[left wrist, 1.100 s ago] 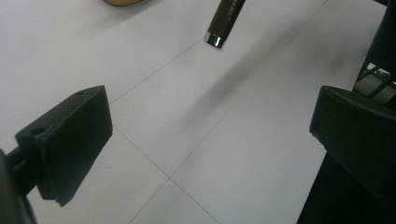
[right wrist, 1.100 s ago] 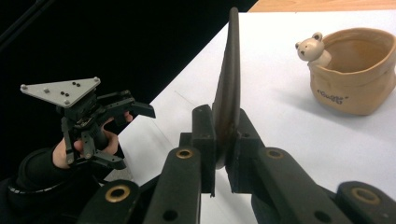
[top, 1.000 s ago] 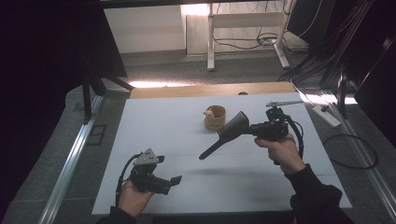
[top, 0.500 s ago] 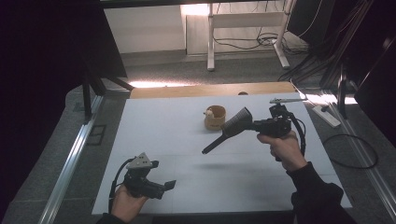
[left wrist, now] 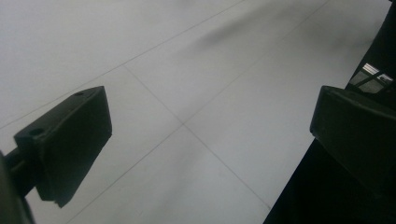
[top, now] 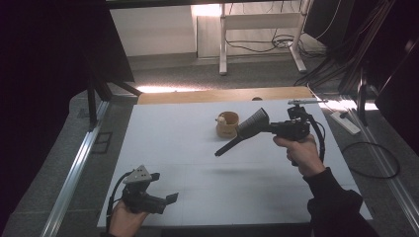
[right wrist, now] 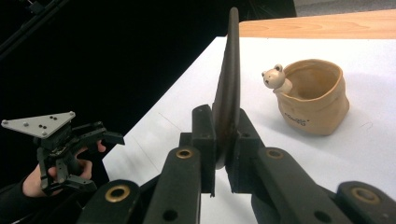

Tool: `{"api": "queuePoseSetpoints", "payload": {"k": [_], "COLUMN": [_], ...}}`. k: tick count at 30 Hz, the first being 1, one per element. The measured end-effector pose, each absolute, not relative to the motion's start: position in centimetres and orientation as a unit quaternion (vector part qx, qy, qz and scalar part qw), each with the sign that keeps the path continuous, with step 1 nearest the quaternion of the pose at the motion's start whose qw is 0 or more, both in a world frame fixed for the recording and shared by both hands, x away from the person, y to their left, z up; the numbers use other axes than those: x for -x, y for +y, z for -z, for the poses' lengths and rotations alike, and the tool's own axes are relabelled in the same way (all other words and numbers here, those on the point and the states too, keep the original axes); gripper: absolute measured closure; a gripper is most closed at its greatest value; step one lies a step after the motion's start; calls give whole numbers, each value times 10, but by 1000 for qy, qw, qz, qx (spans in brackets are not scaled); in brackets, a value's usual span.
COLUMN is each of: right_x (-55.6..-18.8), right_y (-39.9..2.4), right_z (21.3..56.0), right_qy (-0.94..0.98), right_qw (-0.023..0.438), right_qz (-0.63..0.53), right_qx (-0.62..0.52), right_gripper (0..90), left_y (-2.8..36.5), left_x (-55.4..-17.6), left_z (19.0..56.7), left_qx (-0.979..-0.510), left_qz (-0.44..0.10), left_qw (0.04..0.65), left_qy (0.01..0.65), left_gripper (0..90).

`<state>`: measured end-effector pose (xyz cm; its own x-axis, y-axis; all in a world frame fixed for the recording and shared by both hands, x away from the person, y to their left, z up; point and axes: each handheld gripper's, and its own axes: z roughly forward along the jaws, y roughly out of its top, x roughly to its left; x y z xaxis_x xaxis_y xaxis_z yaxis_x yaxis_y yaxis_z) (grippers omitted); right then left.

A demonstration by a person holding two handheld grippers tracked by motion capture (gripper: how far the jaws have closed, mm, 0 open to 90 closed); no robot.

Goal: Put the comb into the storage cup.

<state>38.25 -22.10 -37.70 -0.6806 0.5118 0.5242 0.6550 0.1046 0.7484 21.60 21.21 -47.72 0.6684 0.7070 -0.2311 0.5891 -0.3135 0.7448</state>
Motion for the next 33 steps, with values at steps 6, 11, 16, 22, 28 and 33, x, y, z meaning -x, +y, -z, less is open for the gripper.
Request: {"api": "queuePoseSetpoints", "payload": {"k": [6,11,16,22,28,33], "right_x": [-388,-393,-398,-404,-407,-411], "right_y": [-220,-220,-220,-221,-222,-224], "right_z": [376,374,371,370,370,369], "right_qy": [-738,-735,-733,-734,-734,-731], "right_qw": [66,67,61,54,50,44], "right_qz": [542,544,544,542,540,540], "right_qx": [396,400,403,406,410,415], "right_gripper": [843,843,843,843,842,842], "left_y": [220,224,228,231,234,237], "left_x": [-211,-207,-203,-199,-196,-193], "left_z": [477,478,479,480,479,478], "left_qx": [-797,-797,-795,-796,-790,-789], "left_qz": [-78,-78,-80,-76,-84,-94], "left_qw": [431,425,425,423,428,426], "left_qy": [415,423,426,427,430,433], "left_gripper": [0,0,0,0,0,0]}}
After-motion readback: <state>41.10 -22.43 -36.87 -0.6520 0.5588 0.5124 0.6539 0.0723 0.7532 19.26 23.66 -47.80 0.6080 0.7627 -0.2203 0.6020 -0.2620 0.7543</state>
